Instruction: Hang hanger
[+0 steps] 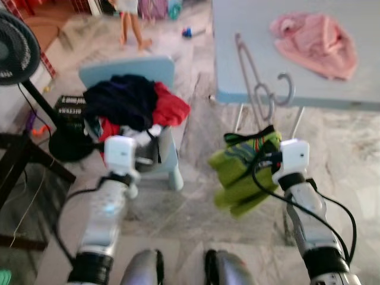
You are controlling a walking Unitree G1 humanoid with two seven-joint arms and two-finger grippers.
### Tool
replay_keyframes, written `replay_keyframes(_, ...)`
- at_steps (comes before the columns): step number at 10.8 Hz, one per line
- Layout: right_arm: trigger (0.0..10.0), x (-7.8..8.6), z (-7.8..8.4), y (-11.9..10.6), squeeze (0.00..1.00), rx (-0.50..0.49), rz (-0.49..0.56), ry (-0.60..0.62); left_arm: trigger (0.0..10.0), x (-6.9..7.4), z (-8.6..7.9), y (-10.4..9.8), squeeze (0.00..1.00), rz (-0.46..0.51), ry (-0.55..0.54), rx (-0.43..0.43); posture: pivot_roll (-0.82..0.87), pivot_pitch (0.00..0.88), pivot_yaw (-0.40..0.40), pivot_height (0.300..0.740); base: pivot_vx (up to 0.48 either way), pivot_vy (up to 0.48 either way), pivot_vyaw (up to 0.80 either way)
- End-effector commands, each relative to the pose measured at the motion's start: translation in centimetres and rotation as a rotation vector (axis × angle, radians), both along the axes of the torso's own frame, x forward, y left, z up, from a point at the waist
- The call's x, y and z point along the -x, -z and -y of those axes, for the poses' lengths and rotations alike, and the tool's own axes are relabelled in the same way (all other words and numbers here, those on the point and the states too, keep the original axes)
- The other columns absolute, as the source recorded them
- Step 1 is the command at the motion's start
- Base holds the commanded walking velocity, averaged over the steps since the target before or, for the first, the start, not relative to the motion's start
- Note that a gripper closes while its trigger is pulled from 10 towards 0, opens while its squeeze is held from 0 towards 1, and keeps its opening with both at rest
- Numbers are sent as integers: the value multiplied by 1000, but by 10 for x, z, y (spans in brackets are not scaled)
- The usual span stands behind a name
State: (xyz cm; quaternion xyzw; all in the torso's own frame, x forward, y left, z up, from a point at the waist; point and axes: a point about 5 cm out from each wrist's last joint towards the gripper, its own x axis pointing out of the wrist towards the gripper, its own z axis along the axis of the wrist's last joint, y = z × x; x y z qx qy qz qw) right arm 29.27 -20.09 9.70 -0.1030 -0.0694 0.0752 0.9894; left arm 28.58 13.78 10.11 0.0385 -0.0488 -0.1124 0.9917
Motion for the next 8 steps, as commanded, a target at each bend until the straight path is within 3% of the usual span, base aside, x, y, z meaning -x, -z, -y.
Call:
replay_keyframes(1, 10000, 1, 7, -3, 0, -4, 14, 29, 10000, 2, 0, 1, 0, 0, 4, 0, -18, 177, -13, 740, 255, 0, -569)
replay_keyframes(4, 10000, 3, 8, -1, 0, -13, 16, 41, 10000, 6, 1, 2, 0, -3, 23, 6, -15, 175, -3, 740, 334, 0, -713)
replay_keyframes(7, 10000, 6, 7, 0, 0, -11, 13, 39, 10000, 5, 1, 1, 0, 1, 21, 8, -18, 183, -6, 740, 348, 0, 0)
replay_keyframes(8, 10000, 6, 7, 0, 0, -8, 15, 38, 10000, 5, 1, 3, 0, -6, 5, 4, -19, 187, -9, 740, 0, 0, 0)
